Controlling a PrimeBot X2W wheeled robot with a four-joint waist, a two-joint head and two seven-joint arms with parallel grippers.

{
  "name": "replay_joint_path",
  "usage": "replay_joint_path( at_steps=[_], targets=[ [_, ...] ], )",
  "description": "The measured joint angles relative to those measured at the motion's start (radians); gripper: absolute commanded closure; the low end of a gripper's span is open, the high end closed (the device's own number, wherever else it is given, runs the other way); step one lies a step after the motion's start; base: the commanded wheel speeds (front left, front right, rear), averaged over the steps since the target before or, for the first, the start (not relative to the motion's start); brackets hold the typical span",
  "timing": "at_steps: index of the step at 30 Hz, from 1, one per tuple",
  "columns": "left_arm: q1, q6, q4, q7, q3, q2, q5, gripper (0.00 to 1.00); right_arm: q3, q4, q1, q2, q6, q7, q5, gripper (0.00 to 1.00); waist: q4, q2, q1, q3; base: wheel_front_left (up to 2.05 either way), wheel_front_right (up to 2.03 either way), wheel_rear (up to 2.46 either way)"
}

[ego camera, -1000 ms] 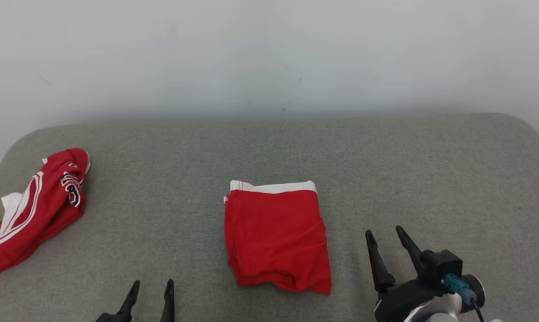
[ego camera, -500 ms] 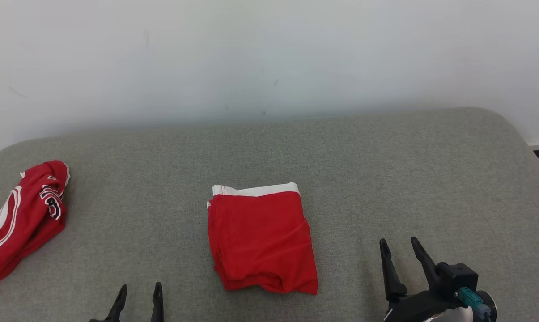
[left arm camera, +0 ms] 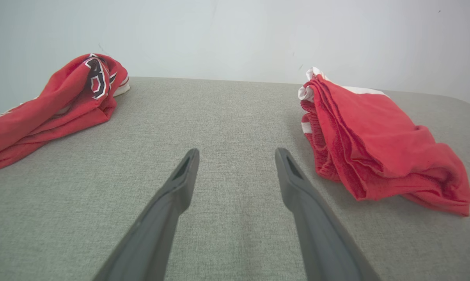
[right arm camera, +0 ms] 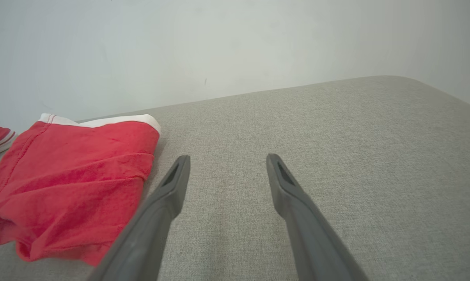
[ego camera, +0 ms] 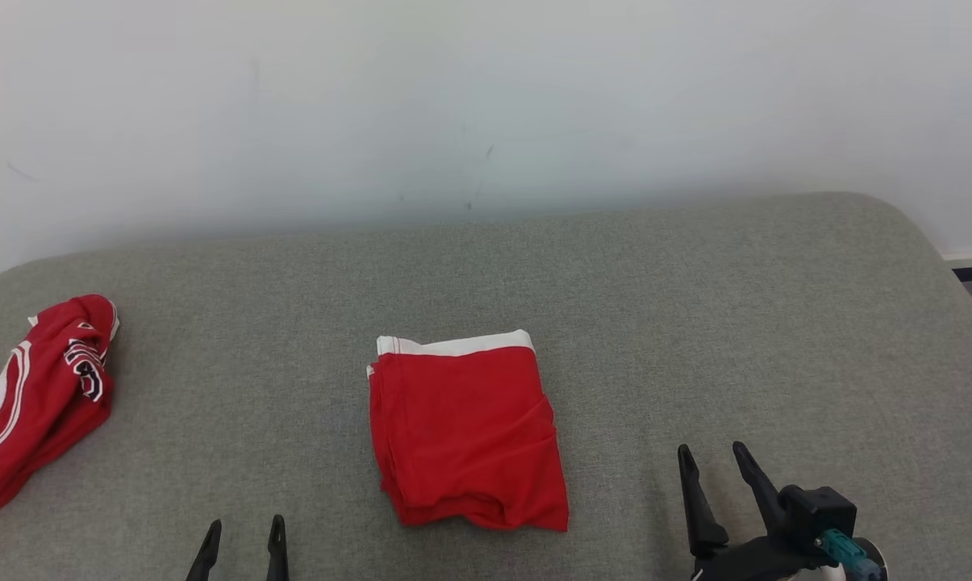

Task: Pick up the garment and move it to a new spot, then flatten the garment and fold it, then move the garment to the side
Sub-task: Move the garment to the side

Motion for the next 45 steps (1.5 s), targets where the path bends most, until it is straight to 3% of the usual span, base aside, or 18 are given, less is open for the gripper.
replay_joint_path(
  at_steps=[16,30,40,45],
  targets=[
    [-0.001,-0.002,0.005,0.0,-0.005,0.0,0.0,0.0,0.037,0.003,-0.006,0.0,0.0,0.0,0.017,0.0,0.008,0.0,0.0,0.009,0.0,0.0,0.0],
    [-0.027,-0.009,-0.02,0.0,-0.068,0.0,0.005,0.0,0.119,0.029,-0.057,0.0,0.0,0.0,0.075,0.0,0.07,0.0,0.0001,0.081,0.0,0.0,0.0],
    [-0.072,-0.007,-0.025,0.0,-0.12,0.0,-0.013,0.0,0.172,0.109,-0.16,0.001,0.0,0.0,0.13,0.0,0.141,0.0,0.0001,0.161,0.0,0.0,0.0],
    [-0.093,-0.003,-0.021,0.0,-0.135,0.0,-0.025,0.0,0.189,0.212,-0.234,0.0,0.0,0.0,0.159,0.0,0.174,0.0,0.0002,0.199,0.0,0.0,0.0]
  ],
)
